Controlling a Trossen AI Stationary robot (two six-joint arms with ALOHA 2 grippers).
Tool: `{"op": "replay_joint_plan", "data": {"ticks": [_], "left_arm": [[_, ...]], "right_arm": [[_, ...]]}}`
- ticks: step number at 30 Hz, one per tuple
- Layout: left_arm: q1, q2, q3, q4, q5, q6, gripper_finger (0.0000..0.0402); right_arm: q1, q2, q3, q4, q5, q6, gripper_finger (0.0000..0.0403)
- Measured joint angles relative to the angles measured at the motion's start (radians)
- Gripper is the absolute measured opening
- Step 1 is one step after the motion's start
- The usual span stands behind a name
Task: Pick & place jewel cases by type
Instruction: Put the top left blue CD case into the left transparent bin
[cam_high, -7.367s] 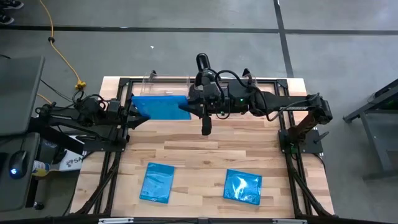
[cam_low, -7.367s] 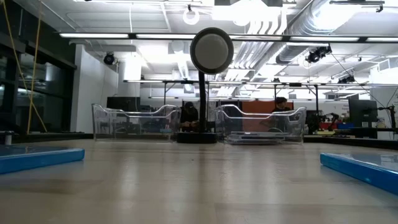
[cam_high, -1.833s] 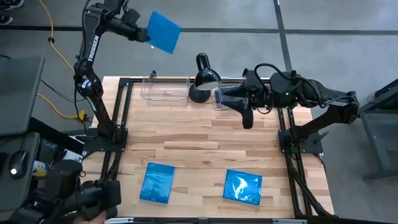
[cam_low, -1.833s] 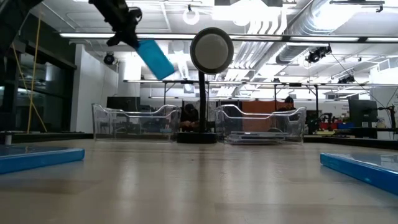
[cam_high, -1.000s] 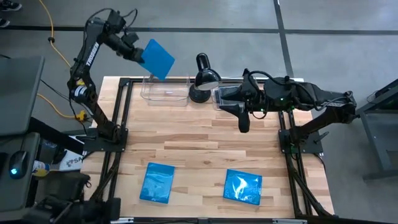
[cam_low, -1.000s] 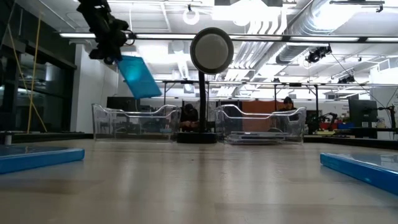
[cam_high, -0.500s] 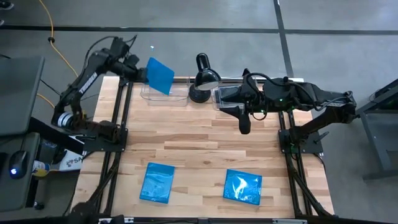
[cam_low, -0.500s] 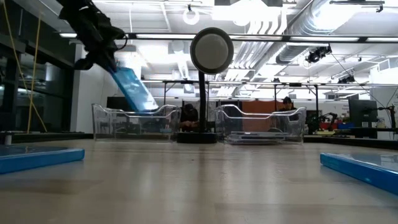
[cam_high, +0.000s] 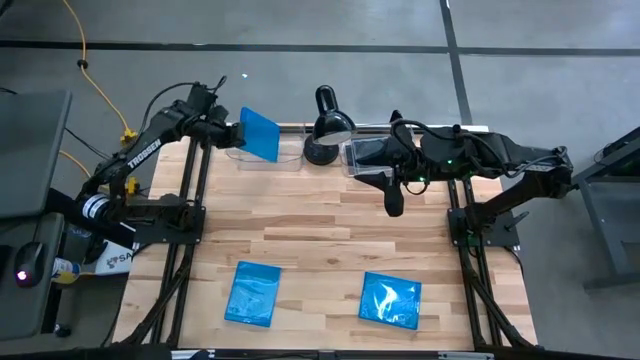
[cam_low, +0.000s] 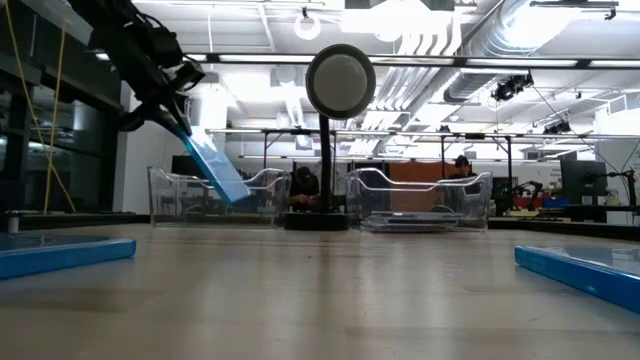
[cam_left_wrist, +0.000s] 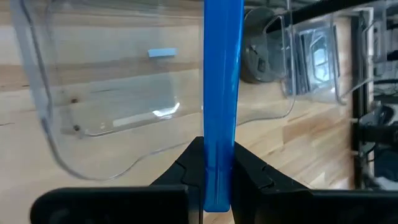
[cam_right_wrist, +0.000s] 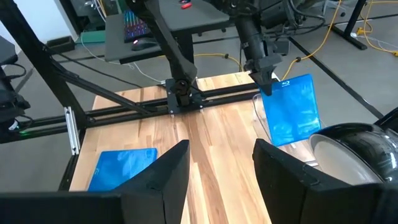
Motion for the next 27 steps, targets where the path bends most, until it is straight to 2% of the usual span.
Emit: {"op": "replay_joint_plan", "data": {"ticks": [11,22,27], "left_arm": [[-0.018,0.001,-0.114,0.174,0.001,-0.140,0.0039],[-0.018,0.001,-0.124,0.280,0.006,-0.113,0.0047],[-0.056,0.015,-0.124,0.273,-0.042,-0.112,0.0048]], "right_arm": [[0.000,0.000,0.000,-0.004,0.031,0.000,0.0161],[-0.001,0.000,0.000,-0.011,0.057,-0.001,0.0161],[-0.001,0.000,0.000,-0.011,0.058,-0.001,0.0161]]}}
